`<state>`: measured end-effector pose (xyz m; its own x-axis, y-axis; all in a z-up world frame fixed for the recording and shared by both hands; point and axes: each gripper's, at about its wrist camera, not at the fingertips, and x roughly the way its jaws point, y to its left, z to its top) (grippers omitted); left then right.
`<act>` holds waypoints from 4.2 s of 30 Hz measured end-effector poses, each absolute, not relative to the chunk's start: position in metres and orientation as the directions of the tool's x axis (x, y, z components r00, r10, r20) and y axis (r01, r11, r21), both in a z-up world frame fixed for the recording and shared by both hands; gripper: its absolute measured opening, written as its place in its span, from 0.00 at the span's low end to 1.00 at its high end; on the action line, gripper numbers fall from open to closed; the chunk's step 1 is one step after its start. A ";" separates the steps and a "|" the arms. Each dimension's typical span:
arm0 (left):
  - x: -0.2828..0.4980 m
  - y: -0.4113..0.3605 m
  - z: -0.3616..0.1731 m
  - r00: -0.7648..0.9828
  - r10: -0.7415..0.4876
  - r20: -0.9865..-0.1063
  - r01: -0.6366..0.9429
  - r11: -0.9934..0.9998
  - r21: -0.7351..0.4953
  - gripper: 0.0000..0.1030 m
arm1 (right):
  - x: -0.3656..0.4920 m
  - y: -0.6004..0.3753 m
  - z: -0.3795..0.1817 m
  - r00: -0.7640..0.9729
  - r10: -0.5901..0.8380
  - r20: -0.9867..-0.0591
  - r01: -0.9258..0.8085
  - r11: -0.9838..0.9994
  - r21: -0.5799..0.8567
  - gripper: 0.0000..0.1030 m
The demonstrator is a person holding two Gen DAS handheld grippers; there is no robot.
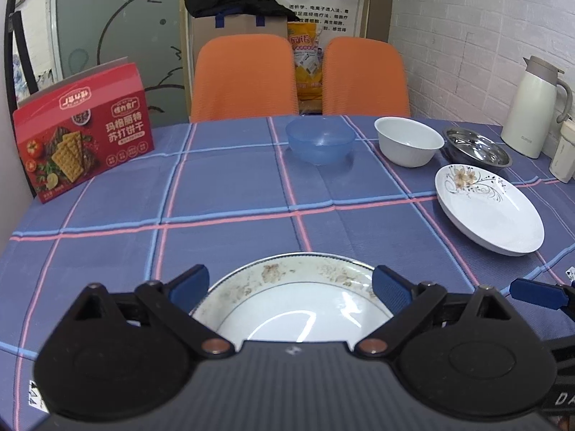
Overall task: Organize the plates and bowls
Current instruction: 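Lower the gold-rimmed plate onto the green plate and open left gripper, then move the left gripper to the floral white plate and grasp its rim, then lift the floral plate with the left gripper toward the plate stack, then lower the floral plate onto the stack and open the left gripper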
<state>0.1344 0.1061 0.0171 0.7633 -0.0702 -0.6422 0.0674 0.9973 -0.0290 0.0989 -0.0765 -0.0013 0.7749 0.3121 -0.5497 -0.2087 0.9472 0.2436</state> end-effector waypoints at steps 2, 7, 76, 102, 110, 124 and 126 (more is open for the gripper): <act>0.136 0.095 0.019 0.763 -0.079 -0.641 0.087 0.996 -0.019 0.93 | 0.101 -0.091 -0.004 0.781 0.293 -0.552 -0.171 0.950 0.263 0.86; 0.146 0.068 0.024 0.759 -0.099 -0.644 0.131 0.991 0.001 0.93 | 0.105 -0.124 -0.007 0.796 0.249 -0.551 -0.097 0.952 0.290 0.86; 0.306 -0.094 -0.024 0.499 -0.312 -0.808 0.350 0.926 -0.142 0.95 | 0.205 -0.182 -0.023 0.789 0.092 -0.608 -0.028 0.993 0.115 0.87; 0.188 0.048 0.033 0.599 -0.237 -0.765 0.206 0.969 -0.138 0.95 | 0.128 -0.065 0.025 0.811 0.225 -0.540 -0.193 0.974 0.115 0.88; 0.130 0.130 0.017 0.623 -0.142 -0.769 0.055 0.989 -0.138 0.95 | 0.105 0.006 0.010 0.734 0.343 -0.586 -0.348 0.931 0.109 0.88; 0.114 0.141 0.003 0.680 -0.111 -0.725 0.075 0.994 -0.081 0.95 | 0.088 0.017 -0.006 0.713 0.340 -0.614 -0.389 0.919 0.058 0.87; 0.112 0.137 0.007 0.697 -0.096 -0.711 0.081 0.995 -0.055 0.95 | 0.089 0.012 -0.008 0.698 0.365 -0.616 -0.393 0.915 0.098 0.86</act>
